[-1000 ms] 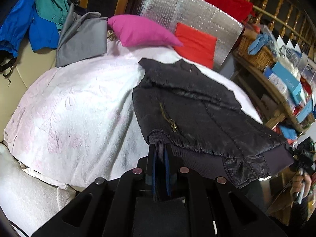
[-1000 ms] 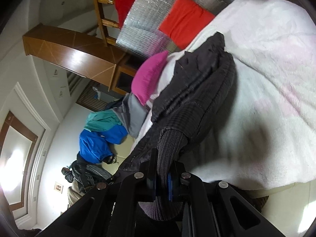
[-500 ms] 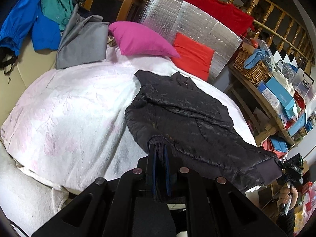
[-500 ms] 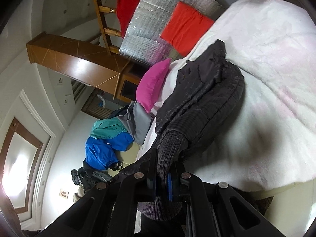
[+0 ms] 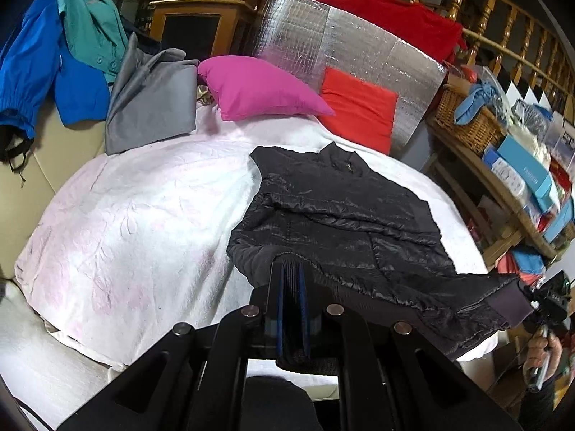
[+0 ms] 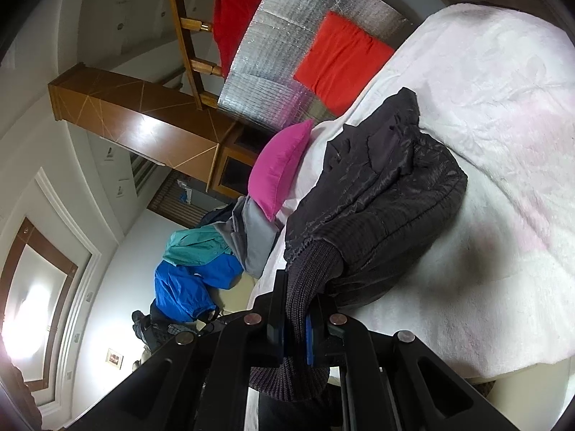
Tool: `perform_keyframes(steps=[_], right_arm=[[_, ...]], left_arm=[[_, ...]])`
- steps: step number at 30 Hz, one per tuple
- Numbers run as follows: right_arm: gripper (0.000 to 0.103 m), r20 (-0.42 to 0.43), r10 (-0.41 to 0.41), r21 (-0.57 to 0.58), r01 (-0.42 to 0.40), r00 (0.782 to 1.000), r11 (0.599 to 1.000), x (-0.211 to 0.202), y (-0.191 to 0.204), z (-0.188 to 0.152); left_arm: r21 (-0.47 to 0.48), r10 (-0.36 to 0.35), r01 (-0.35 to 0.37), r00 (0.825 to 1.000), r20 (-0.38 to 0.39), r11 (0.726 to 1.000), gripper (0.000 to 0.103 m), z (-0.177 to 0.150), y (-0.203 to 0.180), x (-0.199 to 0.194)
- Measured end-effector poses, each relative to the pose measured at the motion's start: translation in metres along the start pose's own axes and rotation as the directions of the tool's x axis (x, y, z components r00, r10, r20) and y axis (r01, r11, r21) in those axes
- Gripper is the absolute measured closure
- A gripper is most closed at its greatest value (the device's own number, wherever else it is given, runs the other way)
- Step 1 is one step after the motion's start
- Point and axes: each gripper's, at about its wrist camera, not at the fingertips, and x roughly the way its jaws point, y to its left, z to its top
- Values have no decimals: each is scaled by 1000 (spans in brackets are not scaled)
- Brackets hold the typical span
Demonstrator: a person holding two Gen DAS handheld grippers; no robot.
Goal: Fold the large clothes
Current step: 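Lift the jacket hem off the bed with both tools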
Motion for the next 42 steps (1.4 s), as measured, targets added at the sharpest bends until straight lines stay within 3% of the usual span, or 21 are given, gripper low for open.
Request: perform_keyframes(steps=[29,42], right_arm=[[95,13,-55,-33,55,998,998,6,11,3],[95,26,-83,-70,85,996,994,-13,19,-25]], left_arm=[[33,32,-32,999,14,999,95,3,0,3],[-2,46,-46,999,28,999,95,-38,9,-25]])
